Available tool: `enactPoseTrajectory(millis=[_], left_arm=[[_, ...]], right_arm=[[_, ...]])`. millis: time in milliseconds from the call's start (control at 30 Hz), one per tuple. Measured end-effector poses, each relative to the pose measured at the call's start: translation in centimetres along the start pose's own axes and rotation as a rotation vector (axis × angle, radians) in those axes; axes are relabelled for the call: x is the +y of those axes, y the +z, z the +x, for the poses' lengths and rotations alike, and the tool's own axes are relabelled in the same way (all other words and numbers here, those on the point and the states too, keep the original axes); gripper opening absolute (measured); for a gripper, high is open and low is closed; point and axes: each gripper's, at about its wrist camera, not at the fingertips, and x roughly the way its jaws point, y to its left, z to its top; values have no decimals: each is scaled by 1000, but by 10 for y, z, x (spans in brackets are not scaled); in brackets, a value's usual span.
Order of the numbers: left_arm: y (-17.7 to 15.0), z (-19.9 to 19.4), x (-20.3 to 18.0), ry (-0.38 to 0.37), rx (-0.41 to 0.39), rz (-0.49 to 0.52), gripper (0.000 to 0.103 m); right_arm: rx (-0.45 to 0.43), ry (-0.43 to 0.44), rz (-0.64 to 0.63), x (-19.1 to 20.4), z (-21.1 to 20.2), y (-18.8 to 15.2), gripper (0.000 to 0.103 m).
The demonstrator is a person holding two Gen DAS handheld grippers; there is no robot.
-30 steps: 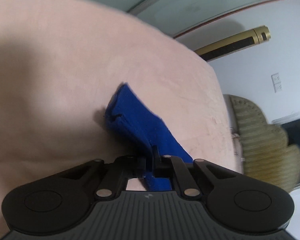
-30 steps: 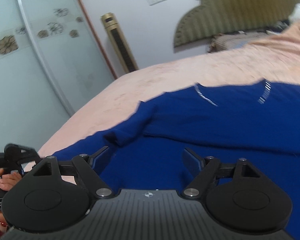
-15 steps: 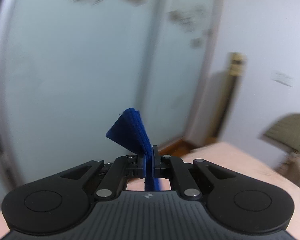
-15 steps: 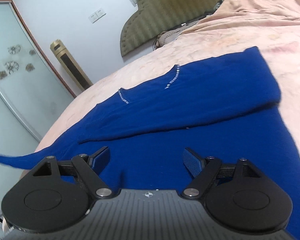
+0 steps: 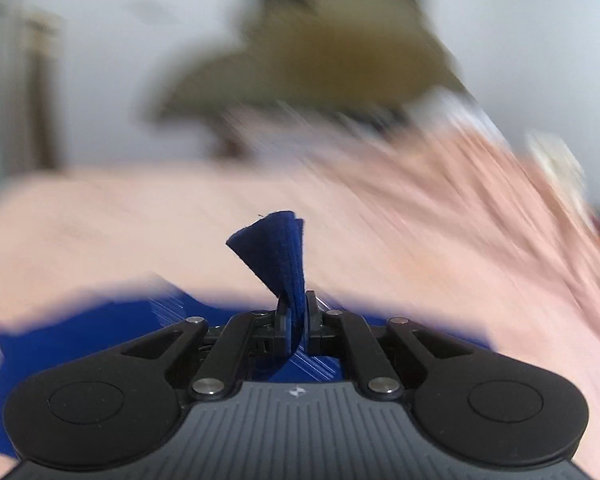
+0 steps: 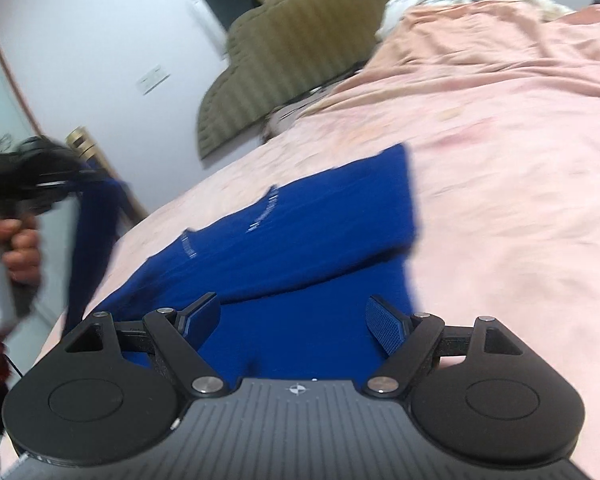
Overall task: Fold small clothes
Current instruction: 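Grasp the other sleeve cuff with the left gripper, then fold the held sleeve across the sweater body with the left gripper and release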
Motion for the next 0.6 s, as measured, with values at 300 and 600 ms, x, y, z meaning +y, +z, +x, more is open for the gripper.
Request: enactPoseTrajectory(millis=[300,600], left_arm=[[-37,16,-29,-126,174,181,68],[-35,-68,99,102,-93,-4,91]], right_arm=[[-53,-126,58,-42,-19,4,83],[-8,13,-81,-12,49,49,84]])
